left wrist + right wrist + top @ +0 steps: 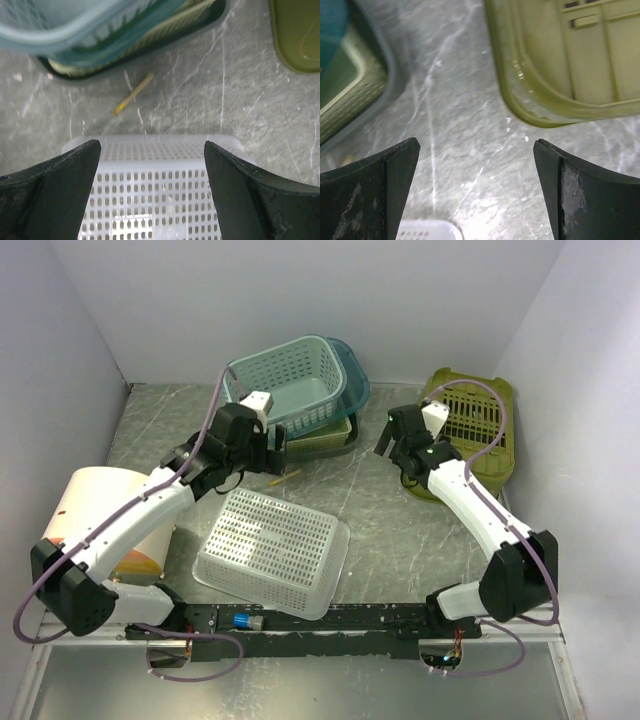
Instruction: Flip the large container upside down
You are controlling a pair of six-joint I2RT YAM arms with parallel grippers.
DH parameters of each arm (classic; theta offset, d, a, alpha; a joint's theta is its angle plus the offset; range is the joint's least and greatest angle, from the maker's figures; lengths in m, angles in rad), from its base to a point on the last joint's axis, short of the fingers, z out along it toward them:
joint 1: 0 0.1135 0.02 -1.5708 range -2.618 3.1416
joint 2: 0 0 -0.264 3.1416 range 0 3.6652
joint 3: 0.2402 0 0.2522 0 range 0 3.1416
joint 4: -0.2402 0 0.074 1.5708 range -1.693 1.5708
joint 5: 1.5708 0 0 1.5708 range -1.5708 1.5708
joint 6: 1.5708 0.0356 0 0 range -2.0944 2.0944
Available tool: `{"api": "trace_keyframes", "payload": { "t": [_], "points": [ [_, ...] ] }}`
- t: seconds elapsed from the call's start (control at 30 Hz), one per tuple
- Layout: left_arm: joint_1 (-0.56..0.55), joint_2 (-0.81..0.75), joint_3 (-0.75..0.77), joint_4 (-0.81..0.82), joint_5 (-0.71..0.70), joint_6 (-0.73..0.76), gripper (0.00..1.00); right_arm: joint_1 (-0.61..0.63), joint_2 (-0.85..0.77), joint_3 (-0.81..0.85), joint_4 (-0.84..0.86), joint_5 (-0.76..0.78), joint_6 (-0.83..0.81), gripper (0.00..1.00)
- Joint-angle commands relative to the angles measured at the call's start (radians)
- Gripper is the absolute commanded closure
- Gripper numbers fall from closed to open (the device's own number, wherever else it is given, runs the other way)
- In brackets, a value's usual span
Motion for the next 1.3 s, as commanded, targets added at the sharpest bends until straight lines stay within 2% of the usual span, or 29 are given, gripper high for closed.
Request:
{"api": "trace_keyframes", "payload": {
  "t": [0.0,0.13,0.33,0.43,0.6,0.83,0.93,1.03,1.13,1.2,1.27],
  "points": [
    [0.004,0.062,0.105,0.099,0.044,0.191,0.04,0.014,-0.095,-0.066,0.169,-0.227,-0.128,0.01],
    [0.004,0.138,0.206,0.138,0.064,0.323,0.04,0.017,-0.148,-0.073,0.206,-0.265,-0.137,0.01],
    [0.005,0.339,0.493,0.035,0.037,0.436,0.04,0.016,-0.224,-0.100,0.232,-0.256,-0.153,0.01],
    [0.011,0.420,0.547,0.046,0.032,0.510,0.04,0.016,-0.244,-0.114,0.221,-0.244,-0.151,0.01],
    [0.030,0.527,0.620,0.013,0.128,0.567,0.04,0.015,-0.263,-0.124,0.183,-0.223,-0.149,0.01],
    [0.031,0.623,0.662,-0.002,0.102,0.596,0.06,0.016,-0.283,-0.133,0.181,-0.211,-0.142,0.00],
    [0.031,0.619,0.666,0.021,0.097,0.593,0.33,0.016,-0.291,-0.118,0.163,-0.197,-0.132,0.00],
    [0.031,0.617,0.686,0.035,0.091,0.596,0.52,0.016,-0.312,-0.132,0.171,-0.193,-0.135,0.01],
    [0.030,0.615,0.718,0.047,0.077,0.590,0.84,0.016,-0.316,-0.130,0.166,-0.186,-0.130,0.00],
    [0.029,0.605,0.749,0.053,0.068,0.577,0.93,0.016,-0.310,-0.117,0.152,-0.186,-0.124,0.01],
    [0.028,0.591,0.804,0.036,0.070,0.564,0.93,0.016,-0.311,-0.106,0.139,-0.183,-0.122,0.01]
  ]
}}
